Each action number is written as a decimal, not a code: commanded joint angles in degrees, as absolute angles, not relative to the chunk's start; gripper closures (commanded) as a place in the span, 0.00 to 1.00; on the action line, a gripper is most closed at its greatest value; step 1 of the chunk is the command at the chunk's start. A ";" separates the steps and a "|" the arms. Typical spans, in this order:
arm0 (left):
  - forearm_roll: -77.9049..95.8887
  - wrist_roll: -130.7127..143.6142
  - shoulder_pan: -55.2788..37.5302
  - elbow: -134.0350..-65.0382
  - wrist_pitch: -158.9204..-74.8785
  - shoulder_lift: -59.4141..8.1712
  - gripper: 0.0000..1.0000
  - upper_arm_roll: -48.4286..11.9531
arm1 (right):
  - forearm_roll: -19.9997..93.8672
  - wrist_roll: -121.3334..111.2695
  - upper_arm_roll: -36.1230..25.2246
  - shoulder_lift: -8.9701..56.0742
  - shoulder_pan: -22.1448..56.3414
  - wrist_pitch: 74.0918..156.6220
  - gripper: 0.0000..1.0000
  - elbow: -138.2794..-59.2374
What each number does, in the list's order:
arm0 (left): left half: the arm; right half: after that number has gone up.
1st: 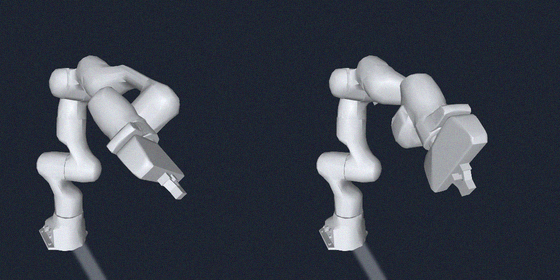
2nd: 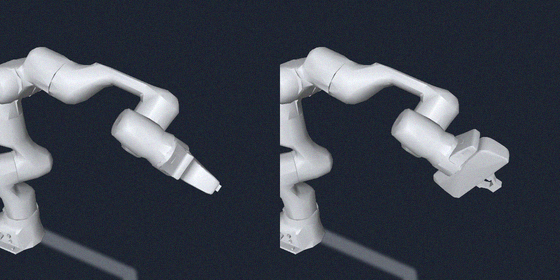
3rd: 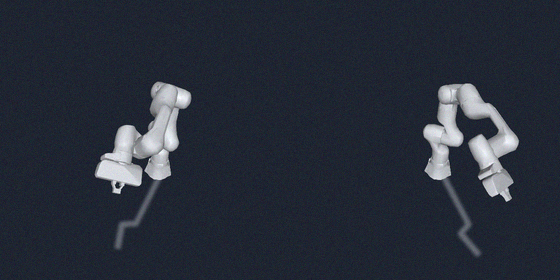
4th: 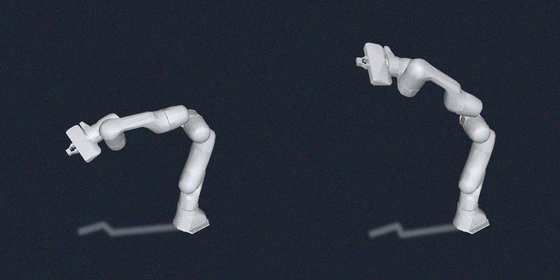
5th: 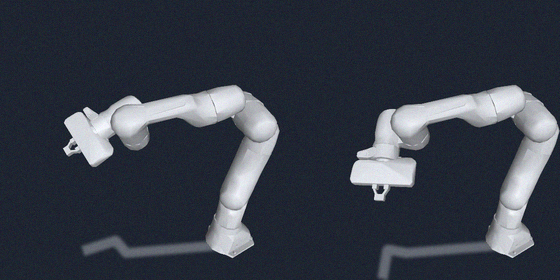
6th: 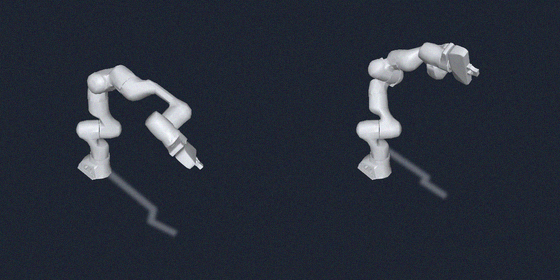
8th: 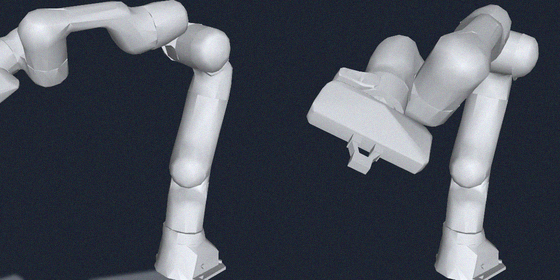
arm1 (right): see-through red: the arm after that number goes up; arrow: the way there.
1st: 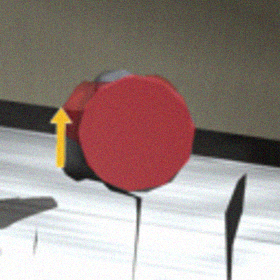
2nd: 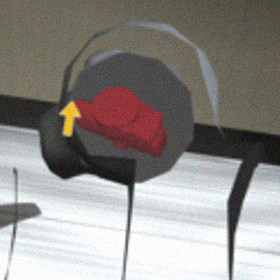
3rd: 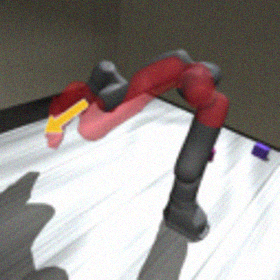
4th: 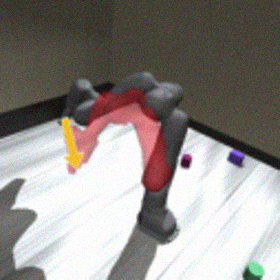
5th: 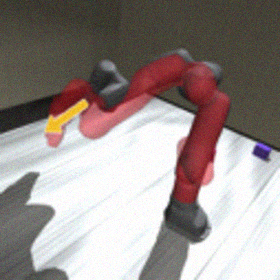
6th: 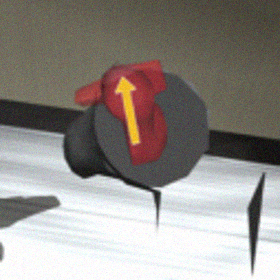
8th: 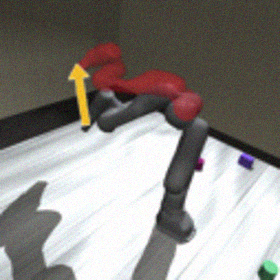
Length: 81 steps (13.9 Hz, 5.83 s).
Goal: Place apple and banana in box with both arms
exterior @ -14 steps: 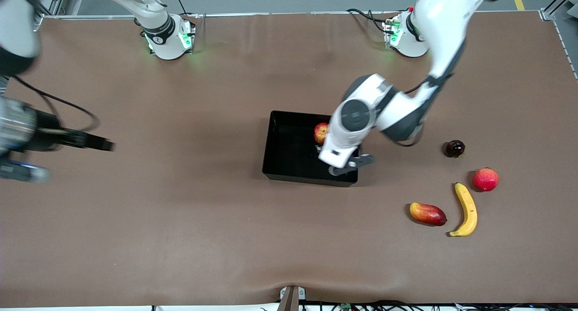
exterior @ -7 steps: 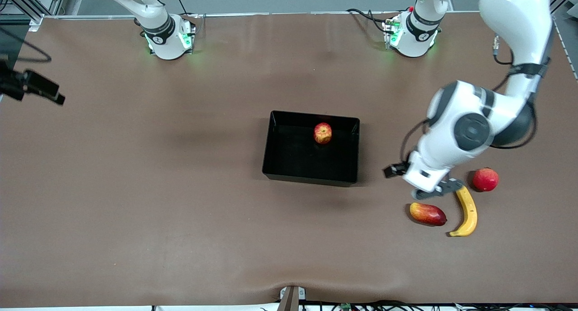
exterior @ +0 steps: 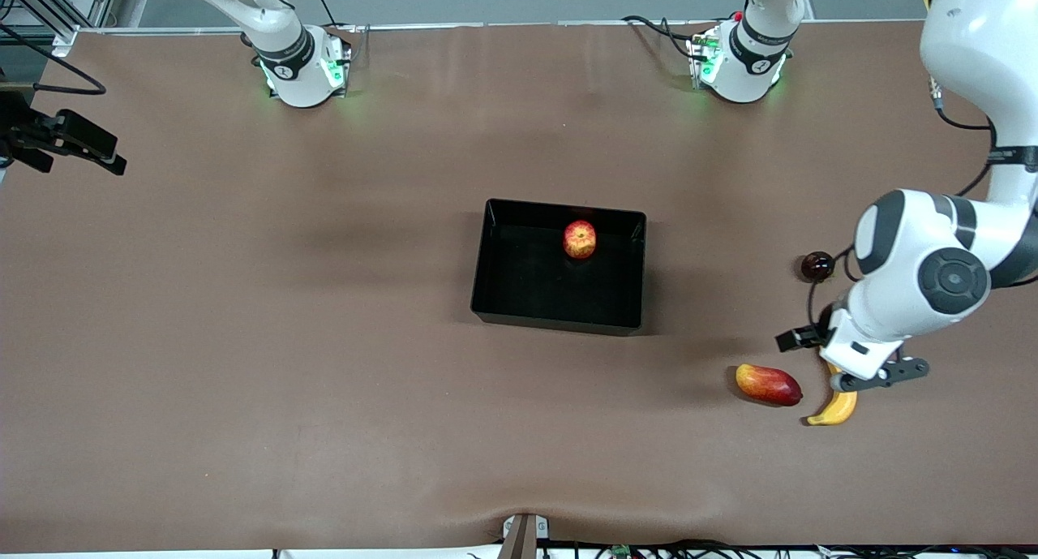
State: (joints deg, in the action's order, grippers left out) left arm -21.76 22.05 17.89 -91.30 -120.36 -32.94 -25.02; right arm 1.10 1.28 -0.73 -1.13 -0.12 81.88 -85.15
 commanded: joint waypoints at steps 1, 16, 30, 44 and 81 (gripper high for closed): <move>-26.79 13.83 22.21 -89.47 -125.40 -37.95 0.02 -25.66 | 0.88 -0.79 -0.09 -2.11 -1.23 81.92 0.00 -85.87; -26.81 -1.23 27.42 -84.90 -135.09 -49.49 1.00 -24.17 | -0.36 -1.05 -0.18 -2.02 -2.20 80.51 0.00 -85.61; -17.93 26.15 26.81 -88.32 -102.05 -30.59 1.00 -44.27 | -0.35 -1.05 -0.26 -1.93 -2.20 80.42 0.00 -85.52; -33.56 80.04 -0.25 -91.49 -116.43 -41.38 1.00 -49.04 | -0.35 -1.05 -0.26 -1.93 -2.20 80.24 0.00 -85.52; -18.03 34.21 23.19 -86.84 -103.89 -15.48 0.00 -43.68 | -0.35 -1.05 -0.18 -1.93 -2.02 80.33 0.00 -85.25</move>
